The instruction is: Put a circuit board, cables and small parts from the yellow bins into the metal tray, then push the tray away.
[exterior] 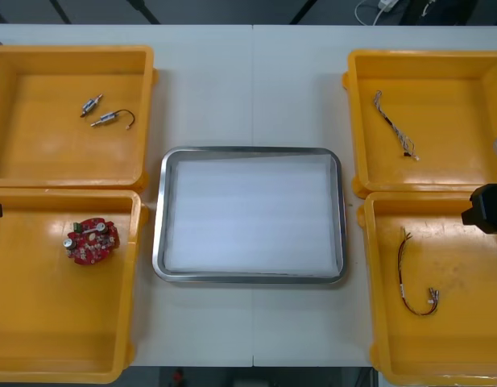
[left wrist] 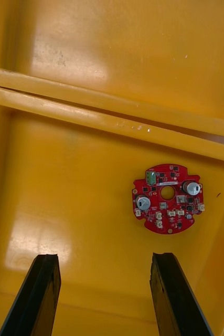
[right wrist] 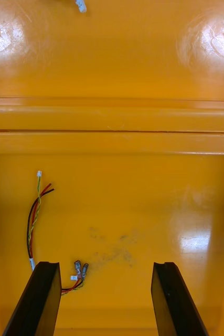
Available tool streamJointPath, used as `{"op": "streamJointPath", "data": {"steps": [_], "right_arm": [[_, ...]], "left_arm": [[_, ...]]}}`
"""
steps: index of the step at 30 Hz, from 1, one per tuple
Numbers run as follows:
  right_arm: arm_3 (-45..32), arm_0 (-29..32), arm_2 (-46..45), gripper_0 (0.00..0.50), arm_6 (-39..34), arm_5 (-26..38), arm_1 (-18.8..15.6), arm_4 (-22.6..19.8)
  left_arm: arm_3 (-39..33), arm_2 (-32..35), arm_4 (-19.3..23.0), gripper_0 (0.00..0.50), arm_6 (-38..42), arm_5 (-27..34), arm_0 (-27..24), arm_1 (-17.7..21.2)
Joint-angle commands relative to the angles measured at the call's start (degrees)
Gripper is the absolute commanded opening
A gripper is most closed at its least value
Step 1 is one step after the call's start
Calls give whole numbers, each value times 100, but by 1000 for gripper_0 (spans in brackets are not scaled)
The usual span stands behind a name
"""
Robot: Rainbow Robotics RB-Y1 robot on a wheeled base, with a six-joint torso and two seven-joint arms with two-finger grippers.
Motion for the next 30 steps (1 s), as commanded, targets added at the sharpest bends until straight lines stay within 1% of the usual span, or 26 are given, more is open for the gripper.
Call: {"op": "streamJointPath", "data": {"steps": [1, 30], "right_arm": [[-43, 65, -201, 500, -200, -44, -142, -42], [-43, 65, -201, 500, -200, -44, -142, -42]], "left_arm": [[-146, 173, 37, 500, -414, 43, 133, -75], [-146, 173, 37, 500, -414, 43, 133, -75]]}}
